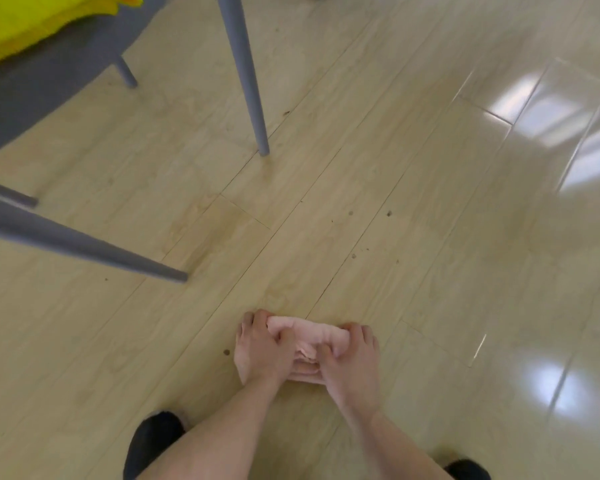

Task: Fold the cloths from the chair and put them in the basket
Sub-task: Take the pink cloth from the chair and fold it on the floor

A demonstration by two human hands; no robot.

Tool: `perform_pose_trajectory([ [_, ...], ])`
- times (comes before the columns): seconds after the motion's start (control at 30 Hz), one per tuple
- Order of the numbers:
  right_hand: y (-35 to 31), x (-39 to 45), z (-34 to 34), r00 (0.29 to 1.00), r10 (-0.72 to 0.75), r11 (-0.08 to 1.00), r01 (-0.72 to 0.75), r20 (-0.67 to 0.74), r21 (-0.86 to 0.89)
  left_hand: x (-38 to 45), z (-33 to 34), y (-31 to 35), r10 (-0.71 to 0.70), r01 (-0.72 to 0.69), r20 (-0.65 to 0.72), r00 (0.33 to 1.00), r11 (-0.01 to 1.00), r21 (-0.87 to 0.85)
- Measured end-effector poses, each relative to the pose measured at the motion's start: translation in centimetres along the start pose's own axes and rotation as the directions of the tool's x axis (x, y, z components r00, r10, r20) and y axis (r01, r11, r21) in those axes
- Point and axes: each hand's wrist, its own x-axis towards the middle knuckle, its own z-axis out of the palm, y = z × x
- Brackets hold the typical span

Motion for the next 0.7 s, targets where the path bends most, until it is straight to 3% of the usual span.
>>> perform_pose_trajectory([
  [0.13, -0.7, 0.5, -2.4, 0.977, 0.123, 0.985, -0.142, 0.173, 0.101, 0.1, -1.9, 0.5, -0.017, 0.009, 0.202, 0.979, 0.999, 0.037],
  [0.3, -4.6, -1.6, -11.7, 0.915, 0.181, 0.928, -0.281, 0.360, 0.246, -3.4, -11.1, 5.2, 0.034, -0.009, 0.409, 0.912, 0.998, -0.062],
  [0.43, -10.4, -4.0, -23.3, 0.924, 0.188, 0.884, -0.307, 0.332, 0.352, -8.1, -19.7, 12.6, 0.072, 0.012, 0.397, 0.915, 0.979, -0.205],
  [0.6, -18.3, -8.4, -39.6, 0.943, 0.204, 0.720, -0.326, 0.263, 0.612, -16.5, -30.9, 24.7, 0.098, 0.019, 0.311, 0.945, 0.935, -0.354],
  [0.7, -22.6, -12.0, -50.5, 0.930, 0.193, 0.647, -0.360, 0.312, 0.672, -22.9, -38.3, 33.5, 0.151, 0.006, 0.274, 0.950, 0.867, -0.499],
])
